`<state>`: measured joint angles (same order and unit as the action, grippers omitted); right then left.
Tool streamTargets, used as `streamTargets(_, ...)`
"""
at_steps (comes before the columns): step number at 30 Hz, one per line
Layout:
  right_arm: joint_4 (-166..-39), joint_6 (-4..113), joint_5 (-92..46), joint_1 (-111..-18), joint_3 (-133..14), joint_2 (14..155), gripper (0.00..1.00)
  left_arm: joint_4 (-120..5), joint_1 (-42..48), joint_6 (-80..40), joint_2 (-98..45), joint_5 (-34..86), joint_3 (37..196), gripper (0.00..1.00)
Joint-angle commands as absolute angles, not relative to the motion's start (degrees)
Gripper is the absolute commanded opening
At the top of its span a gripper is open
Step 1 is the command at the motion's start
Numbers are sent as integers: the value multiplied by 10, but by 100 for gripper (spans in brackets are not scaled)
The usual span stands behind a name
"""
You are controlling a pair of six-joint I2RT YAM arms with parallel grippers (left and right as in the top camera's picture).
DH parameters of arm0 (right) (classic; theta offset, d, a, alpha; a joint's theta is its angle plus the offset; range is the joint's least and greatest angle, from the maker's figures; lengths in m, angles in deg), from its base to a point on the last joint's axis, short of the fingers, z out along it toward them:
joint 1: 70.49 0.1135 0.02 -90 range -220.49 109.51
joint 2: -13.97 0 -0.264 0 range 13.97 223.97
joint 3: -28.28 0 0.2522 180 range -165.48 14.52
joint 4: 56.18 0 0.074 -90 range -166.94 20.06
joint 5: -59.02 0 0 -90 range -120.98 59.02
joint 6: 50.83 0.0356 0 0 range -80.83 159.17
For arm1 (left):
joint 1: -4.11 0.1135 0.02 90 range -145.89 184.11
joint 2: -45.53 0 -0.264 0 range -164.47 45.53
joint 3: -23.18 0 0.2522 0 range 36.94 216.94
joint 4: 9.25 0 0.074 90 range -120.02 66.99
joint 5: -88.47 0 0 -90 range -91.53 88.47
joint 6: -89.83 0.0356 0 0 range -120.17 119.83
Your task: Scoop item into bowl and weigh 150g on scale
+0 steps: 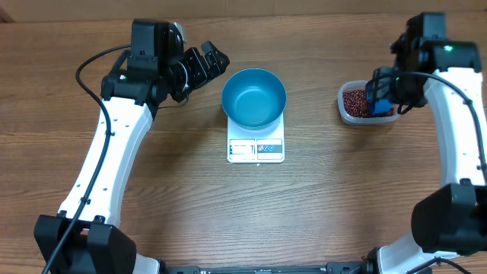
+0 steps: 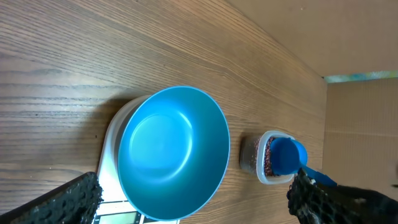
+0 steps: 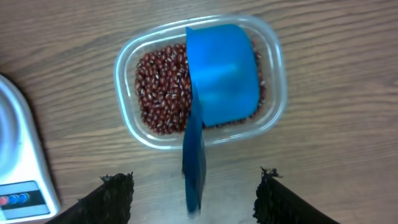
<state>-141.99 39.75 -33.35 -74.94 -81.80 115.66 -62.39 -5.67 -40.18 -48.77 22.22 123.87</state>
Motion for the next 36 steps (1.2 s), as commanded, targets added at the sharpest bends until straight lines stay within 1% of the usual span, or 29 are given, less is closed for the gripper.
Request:
streamTargets(1,-1394,373,-339,-747,-799,1148,63,-624,-60,-387,-489,218,1240,100)
streamTargets(5,-1373,366,-339,-747,-789,1156,59,-624,-60,-387,-489,218,1240,99)
streamTargets(6,-1370,357,-339,-747,-787,1159,56,-624,-60,-387,-489,218,1240,100)
streamTargets(10,-1353,356,-342,-747,-775,1166,55,-624,-60,-387,-489,218,1240,100)
streamTargets(19,-1311,356,-356,-747,-750,1168,43,-624,-60,-387,-489,218,1240,100)
streamTargets(21,-1303,356,-356,-747,-745,1169,42,-624,-60,-387,-489,218,1240,99)
streamTargets(23,-1296,341,-356,-747,-739,1169,38,-624,-60,-387,-489,218,1240,99)
streamTargets(25,-1296,330,-356,-747,-739,1169,36,-624,-60,-387,-489,218,1240,99)
streamTargets(30,-1293,329,-356,-747,-737,1169,24,-624,-60,-387,-489,218,1240,100)
streamTargets(36,-1255,326,-357,-747,-711,1169,24,-624,-60,-387,-489,218,1240,100)
